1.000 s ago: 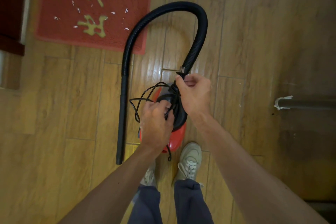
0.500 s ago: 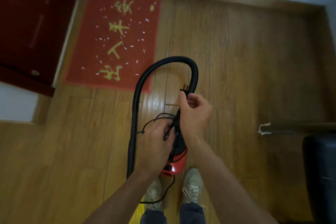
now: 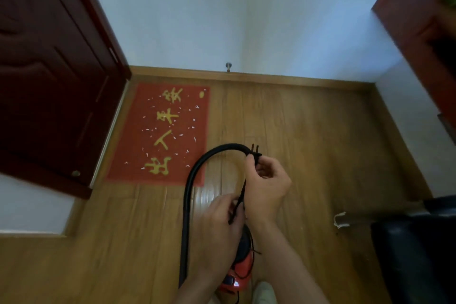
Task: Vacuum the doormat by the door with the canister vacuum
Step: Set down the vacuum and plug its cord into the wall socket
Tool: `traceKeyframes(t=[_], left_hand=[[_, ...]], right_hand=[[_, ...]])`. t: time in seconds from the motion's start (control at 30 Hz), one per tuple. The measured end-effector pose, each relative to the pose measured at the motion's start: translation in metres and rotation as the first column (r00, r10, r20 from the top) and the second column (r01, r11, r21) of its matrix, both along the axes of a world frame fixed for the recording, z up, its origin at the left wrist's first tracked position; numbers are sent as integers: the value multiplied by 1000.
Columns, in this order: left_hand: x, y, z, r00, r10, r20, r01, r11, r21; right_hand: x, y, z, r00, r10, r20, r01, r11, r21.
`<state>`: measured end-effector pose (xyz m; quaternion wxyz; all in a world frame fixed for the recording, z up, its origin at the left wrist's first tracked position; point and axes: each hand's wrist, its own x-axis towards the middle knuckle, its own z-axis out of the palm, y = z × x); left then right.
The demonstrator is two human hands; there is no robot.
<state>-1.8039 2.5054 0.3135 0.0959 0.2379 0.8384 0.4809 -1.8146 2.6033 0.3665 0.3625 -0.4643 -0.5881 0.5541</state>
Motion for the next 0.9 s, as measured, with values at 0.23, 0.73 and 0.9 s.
traceKeyframes(t=[0.23, 0.73, 0.9], left_hand=[[6, 42, 85, 994, -58, -88, 70, 986, 148], [73, 121, 256, 984, -152, -90, 174, 919, 354], [109, 138, 298, 970, -209, -121, 238, 911, 336]], right_hand=[[17, 34, 86, 998, -27, -53, 36, 986, 166], [95, 116, 250, 989, -45, -143, 94, 932, 350], [147, 135, 299, 984, -2, -181, 70, 926, 372]])
